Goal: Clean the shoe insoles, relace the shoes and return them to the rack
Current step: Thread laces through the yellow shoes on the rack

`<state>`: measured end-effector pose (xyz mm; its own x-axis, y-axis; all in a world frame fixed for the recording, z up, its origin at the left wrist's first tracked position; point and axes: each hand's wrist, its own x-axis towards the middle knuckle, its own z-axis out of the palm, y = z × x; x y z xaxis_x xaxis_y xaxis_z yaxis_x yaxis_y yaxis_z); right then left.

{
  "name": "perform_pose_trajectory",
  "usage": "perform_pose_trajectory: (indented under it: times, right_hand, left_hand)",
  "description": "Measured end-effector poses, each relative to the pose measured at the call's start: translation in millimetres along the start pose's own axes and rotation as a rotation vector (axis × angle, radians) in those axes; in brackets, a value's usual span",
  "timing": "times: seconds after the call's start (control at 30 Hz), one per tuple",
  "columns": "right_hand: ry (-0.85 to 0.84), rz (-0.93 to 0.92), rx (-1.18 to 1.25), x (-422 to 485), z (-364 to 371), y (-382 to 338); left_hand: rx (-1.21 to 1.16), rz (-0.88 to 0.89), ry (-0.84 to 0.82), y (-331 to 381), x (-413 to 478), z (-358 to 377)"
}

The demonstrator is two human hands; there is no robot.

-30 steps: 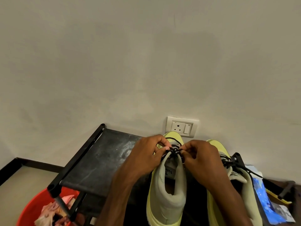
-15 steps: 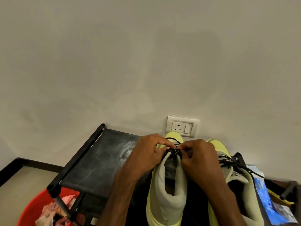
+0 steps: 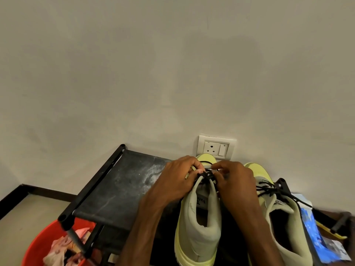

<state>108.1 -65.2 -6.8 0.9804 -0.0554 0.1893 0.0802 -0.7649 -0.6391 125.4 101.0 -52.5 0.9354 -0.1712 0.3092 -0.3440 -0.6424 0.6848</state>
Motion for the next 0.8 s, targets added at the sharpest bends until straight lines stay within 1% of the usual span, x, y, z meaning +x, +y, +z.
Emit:
perform_pose_trajectory:
  times: [0.17, 0.3, 0.4, 0.5, 0.7, 0.8]
  right_hand:
    - [-0.001, -0.053, -0.023, 0.4, 2.9, -1.3]
    - [0.023, -0.061, 0.044, -0.7, 4.4, 2.4]
    - [-0.013, -0.075, -0.052, 1.4, 7.0, 2.4]
    - [-0.026, -0.036, -0.094, 1.5, 7.1, -0.2]
    - [-0.017, -0.068, -0.094, -2.1, 7.5, 2.8]
    - [-0.022, -0.055, -0.079, -2.6, 8.7, 3.4]
  left_hand:
    - [-0.047, 0.036, -0.003, -4.6, 0.4, 0.9]
    - [-0.11, 0.028, -0.017, -6.0, -0.2, -0.8]
    - [-0.132, -0.009, 0.016, -7.1, 1.9, 1.2]
    - [-0.099, -0.026, 0.033, -9.9, 5.3, 6.7]
    - [-0.08, 0.013, 0.142, -9.3, 10.7, 9.6]
    - [-0.021, 0.031, 0.147, -6.6, 7.9, 9.3]
